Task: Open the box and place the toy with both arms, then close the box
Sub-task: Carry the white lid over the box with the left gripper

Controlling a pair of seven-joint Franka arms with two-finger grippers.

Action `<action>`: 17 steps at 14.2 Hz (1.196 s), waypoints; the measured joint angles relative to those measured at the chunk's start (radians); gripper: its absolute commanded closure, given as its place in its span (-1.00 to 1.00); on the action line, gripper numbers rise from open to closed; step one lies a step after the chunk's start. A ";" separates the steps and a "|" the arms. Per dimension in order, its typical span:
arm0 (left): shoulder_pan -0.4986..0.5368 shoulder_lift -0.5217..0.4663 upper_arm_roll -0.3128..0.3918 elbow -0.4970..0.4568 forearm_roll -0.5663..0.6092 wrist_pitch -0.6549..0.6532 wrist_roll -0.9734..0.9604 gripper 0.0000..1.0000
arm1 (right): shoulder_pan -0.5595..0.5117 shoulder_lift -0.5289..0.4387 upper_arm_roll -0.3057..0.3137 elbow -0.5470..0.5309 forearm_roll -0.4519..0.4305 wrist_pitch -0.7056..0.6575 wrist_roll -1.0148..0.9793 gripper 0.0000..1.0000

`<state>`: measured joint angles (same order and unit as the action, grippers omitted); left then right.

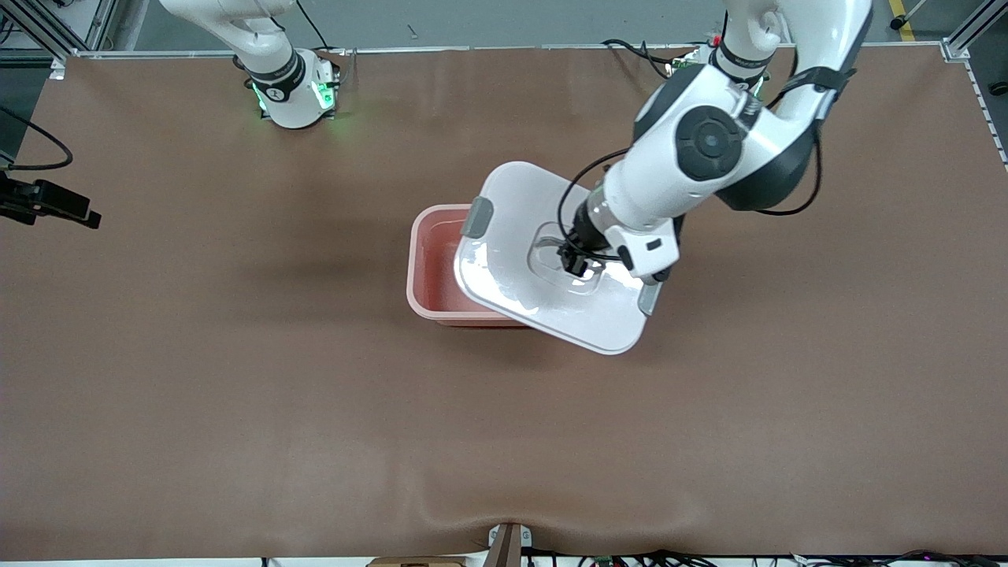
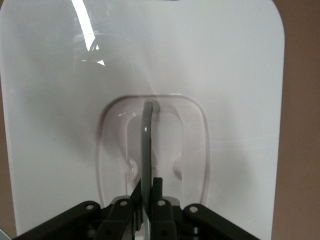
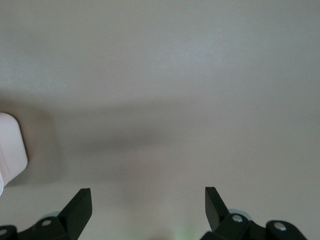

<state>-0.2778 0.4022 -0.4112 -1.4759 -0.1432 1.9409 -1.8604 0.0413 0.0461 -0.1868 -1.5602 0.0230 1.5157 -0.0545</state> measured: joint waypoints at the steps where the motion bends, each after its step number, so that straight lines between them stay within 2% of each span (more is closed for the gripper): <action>1: -0.026 0.010 0.000 0.000 0.030 0.029 -0.065 1.00 | 0.002 0.000 0.002 0.001 -0.007 -0.001 0.001 -1.00; 8: -0.211 0.115 0.002 -0.003 0.318 0.108 -0.475 1.00 | 0.015 -0.036 0.019 0.005 -0.013 0.016 0.008 -1.00; 14: -0.276 0.129 0.003 0.000 0.494 0.116 -0.780 1.00 | 0.015 -0.048 0.020 0.003 -0.013 0.023 0.009 -1.00; 17: -0.311 0.140 0.003 -0.002 0.552 0.116 -0.850 1.00 | 0.017 -0.048 0.023 0.003 -0.013 0.023 0.009 -1.00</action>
<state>-0.5892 0.5422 -0.4079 -1.4778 0.4092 2.0568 -2.7105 0.0581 -0.0016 -0.1642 -1.5571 0.0101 1.5389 -0.0453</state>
